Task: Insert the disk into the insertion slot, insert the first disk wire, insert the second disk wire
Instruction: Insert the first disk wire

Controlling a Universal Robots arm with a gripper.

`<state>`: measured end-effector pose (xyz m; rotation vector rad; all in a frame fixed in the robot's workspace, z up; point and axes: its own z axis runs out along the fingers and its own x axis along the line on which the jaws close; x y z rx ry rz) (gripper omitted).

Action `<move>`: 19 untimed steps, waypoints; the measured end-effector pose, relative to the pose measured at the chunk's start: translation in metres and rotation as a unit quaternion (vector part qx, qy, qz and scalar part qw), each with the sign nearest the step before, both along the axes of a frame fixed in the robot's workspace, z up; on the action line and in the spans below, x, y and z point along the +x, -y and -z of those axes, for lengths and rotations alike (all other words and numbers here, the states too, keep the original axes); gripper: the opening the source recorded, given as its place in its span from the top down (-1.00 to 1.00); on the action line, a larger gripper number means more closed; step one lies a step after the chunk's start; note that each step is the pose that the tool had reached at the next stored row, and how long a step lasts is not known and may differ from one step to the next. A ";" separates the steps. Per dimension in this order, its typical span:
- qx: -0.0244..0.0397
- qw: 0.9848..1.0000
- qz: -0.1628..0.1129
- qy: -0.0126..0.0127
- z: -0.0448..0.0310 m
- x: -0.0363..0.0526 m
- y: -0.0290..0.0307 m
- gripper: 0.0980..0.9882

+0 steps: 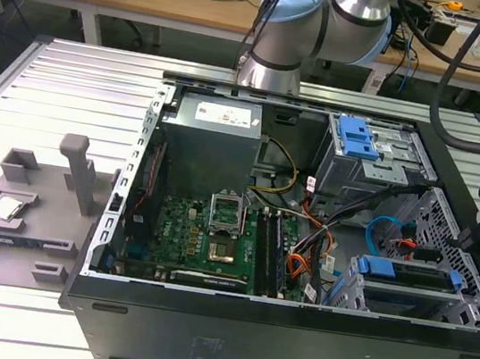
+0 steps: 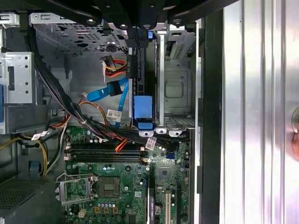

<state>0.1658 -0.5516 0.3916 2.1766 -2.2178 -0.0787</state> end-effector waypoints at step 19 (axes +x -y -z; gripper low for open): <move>0.000 1.000 0.000 0.000 0.0084 0.0016 -0.0002 0.98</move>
